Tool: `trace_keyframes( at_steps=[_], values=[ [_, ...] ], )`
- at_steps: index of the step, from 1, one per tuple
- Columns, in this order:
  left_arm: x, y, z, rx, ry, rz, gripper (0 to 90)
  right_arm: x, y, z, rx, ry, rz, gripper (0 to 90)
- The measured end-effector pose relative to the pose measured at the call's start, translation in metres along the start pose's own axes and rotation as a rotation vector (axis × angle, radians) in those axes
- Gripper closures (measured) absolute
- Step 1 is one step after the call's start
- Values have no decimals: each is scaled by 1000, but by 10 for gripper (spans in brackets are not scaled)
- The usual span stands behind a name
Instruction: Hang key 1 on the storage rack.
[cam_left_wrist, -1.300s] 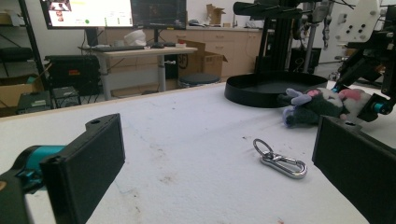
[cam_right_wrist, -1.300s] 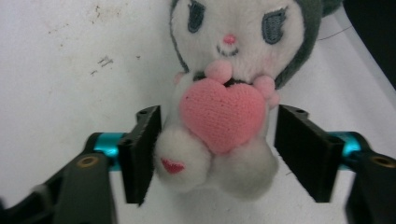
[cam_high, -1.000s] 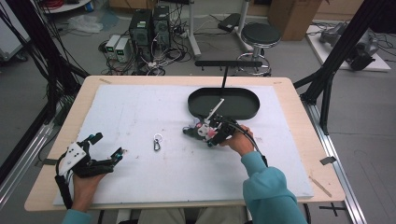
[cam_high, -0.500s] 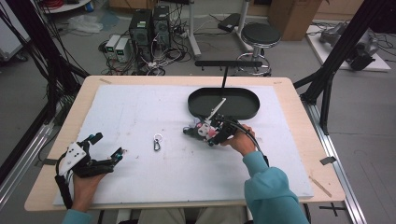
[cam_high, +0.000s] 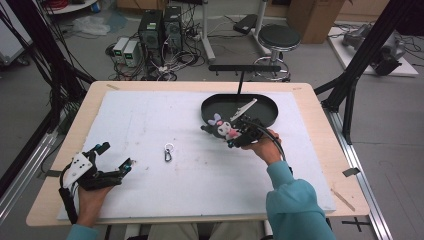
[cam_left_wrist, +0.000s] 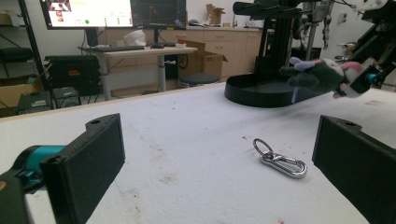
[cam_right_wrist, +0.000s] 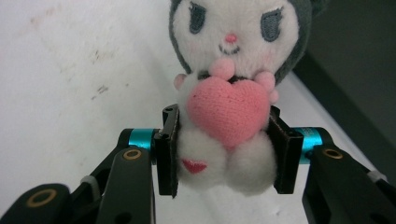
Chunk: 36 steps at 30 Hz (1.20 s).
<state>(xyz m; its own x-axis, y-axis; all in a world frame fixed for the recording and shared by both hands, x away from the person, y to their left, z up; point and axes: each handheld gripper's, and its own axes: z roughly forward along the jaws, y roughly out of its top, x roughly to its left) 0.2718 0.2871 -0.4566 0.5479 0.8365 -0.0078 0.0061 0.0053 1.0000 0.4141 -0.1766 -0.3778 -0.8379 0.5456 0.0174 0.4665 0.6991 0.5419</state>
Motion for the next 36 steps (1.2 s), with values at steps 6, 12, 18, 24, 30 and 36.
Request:
trace_keyframes(
  at_steps=[6, 12, 18, 24, 30, 36],
  values=[
    [0, 0, 0, 1, 0, 0, 29, -9, -4, -13, -78, -20, 36, 548],
    [0, 0, 0, 0, 1, 0, 29, -17, -7, -23, -138, -45, 63, 547],
    [0, 0, 0, 1, 1, -1, 29, -26, -10, -33, -182, -65, 96, 547],
    [0, 0, 0, 1, 1, 1, 29, -34, -13, -44, -213, -85, 122, 546],
    [0, 0, 0, 1, 0, 0, 29, -43, -16, -54, -259, -98, 159, 546],
    [0, 0, 0, 1, 1, 1, 29, -52, -21, -64, -283, -124, 195, 546]
  ],
)
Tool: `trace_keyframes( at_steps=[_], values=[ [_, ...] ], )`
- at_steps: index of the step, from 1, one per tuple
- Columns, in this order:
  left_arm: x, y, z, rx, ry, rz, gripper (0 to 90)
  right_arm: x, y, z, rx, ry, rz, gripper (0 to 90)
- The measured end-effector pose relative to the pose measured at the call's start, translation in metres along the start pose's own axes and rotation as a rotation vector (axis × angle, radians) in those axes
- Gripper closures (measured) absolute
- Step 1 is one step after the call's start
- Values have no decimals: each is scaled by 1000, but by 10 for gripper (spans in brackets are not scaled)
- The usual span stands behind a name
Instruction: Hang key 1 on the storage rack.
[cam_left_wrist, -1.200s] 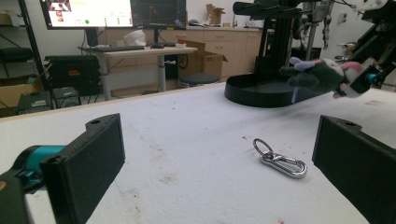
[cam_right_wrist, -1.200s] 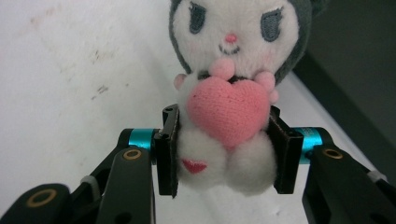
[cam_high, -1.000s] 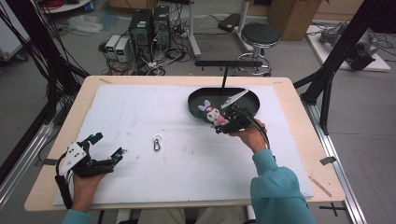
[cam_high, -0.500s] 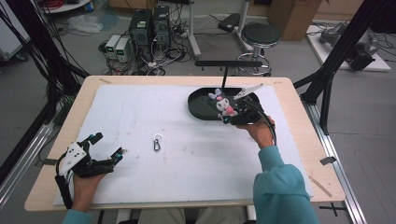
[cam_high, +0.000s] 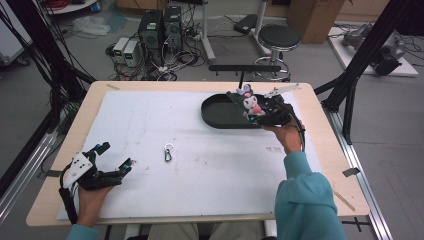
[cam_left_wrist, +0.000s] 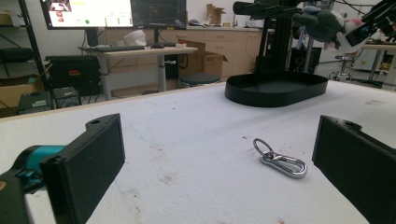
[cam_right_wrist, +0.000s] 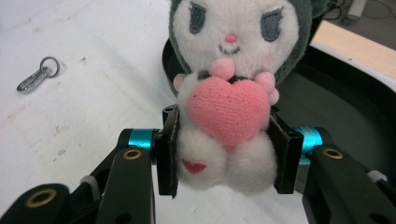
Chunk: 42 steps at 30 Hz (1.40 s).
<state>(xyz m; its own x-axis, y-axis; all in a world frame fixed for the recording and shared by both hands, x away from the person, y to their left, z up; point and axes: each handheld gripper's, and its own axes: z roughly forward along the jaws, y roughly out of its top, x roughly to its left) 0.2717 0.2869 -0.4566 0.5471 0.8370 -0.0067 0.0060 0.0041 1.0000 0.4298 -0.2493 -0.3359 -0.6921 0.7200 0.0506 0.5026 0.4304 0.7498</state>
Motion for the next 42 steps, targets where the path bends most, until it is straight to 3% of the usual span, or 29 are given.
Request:
trace_keyframes(
  at_steps=[16, 23, 42],
  values=[
    [0, 0, 0, -1, 0, 0, 29, -19, 17, -21, -49, -53, 32, 547],
    [0, 0, 0, -1, 1, 1, 29, -29, 25, -30, -71, -81, 69, 546],
    [0, 0, 0, -1, -2, 2, 29, -43, 34, -30, -100, -113, 127, 546]
  ],
)
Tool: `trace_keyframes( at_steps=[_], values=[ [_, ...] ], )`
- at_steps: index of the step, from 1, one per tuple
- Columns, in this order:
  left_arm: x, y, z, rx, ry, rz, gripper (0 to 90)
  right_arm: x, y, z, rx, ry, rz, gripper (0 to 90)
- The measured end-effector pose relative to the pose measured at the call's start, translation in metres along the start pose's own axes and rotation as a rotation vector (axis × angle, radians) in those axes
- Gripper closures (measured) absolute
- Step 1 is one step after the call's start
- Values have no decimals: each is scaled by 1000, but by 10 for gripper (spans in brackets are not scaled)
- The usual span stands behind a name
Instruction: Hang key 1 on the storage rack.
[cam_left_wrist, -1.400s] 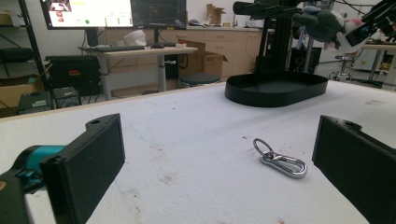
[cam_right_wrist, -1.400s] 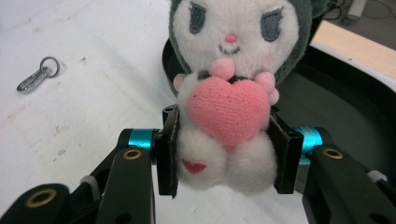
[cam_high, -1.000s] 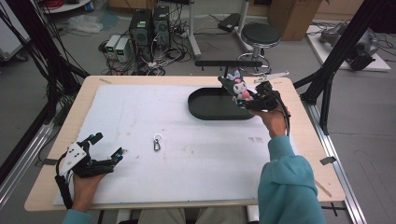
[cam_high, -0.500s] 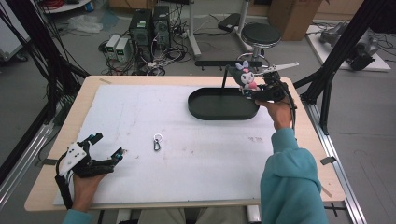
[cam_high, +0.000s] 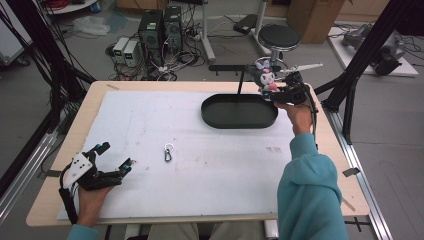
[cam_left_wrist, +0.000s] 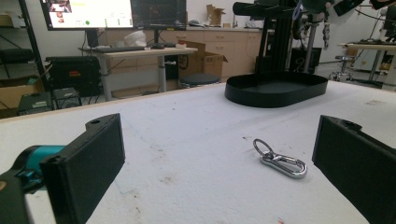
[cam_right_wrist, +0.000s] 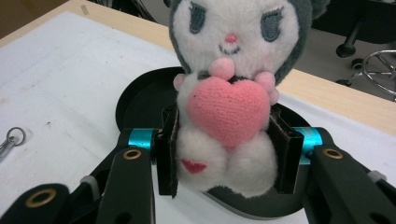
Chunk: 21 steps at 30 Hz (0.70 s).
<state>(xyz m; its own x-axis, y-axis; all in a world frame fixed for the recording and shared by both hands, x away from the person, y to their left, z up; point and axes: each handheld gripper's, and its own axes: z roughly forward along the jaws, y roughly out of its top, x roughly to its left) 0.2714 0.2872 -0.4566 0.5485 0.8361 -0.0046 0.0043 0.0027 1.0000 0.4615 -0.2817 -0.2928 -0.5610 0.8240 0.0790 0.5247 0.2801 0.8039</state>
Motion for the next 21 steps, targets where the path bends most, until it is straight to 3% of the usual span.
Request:
trace_keyframes(
  at_steps=[11, 21],
  values=[
    [0, 0, 0, -1, 0, -2, 29, -4, 2, 4, -21, -10, 29, 544],
    [0, 0, 0, 0, -1, 0, 29, -8, 0, 6, 5, -20, 33, 543]
  ],
)
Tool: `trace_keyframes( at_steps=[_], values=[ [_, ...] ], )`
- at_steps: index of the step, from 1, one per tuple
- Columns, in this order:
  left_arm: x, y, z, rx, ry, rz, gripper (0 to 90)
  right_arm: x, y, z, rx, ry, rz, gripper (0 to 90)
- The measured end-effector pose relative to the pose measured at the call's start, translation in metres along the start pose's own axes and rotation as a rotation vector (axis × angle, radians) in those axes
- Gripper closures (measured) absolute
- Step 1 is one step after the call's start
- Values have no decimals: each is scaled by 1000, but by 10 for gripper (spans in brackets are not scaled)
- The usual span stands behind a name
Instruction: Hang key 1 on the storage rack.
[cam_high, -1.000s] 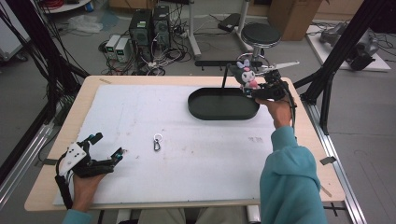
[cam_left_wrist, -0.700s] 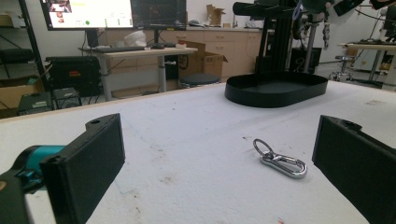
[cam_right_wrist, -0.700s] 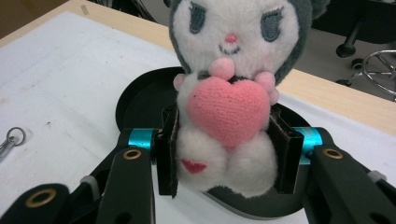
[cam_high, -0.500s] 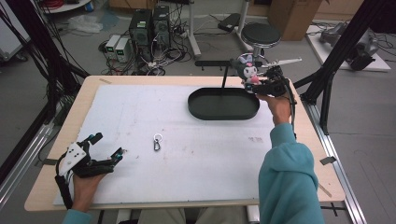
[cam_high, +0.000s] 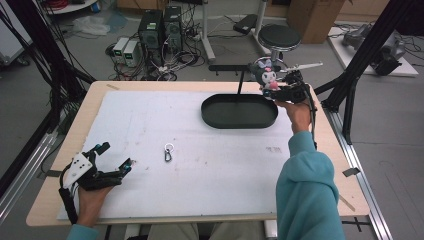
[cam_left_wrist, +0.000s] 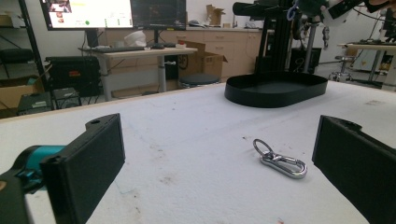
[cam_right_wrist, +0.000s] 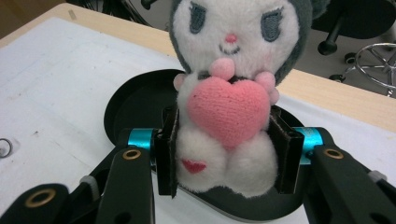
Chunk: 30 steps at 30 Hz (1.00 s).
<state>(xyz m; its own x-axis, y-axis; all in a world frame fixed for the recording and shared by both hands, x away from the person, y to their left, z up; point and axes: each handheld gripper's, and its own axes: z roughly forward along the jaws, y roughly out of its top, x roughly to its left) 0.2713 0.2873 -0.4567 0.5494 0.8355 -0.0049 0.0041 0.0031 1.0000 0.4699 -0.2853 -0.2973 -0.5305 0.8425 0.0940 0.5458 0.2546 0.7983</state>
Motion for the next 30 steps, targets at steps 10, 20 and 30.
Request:
trace_keyframes(
  at_steps=[10, 20, 30],
  values=[
    [0, 0, 0, 0, 0, 1, 29, -6, -9, 1, 30, 3, 30, 542],
    [0, 0, 0, -3, 2, 1, 29, -6, -13, 4, 51, -2, 19, 542],
    [0, 0, 0, -5, 2, 1, 29, -8, -24, 13, 110, -16, 5, 541]
  ],
)
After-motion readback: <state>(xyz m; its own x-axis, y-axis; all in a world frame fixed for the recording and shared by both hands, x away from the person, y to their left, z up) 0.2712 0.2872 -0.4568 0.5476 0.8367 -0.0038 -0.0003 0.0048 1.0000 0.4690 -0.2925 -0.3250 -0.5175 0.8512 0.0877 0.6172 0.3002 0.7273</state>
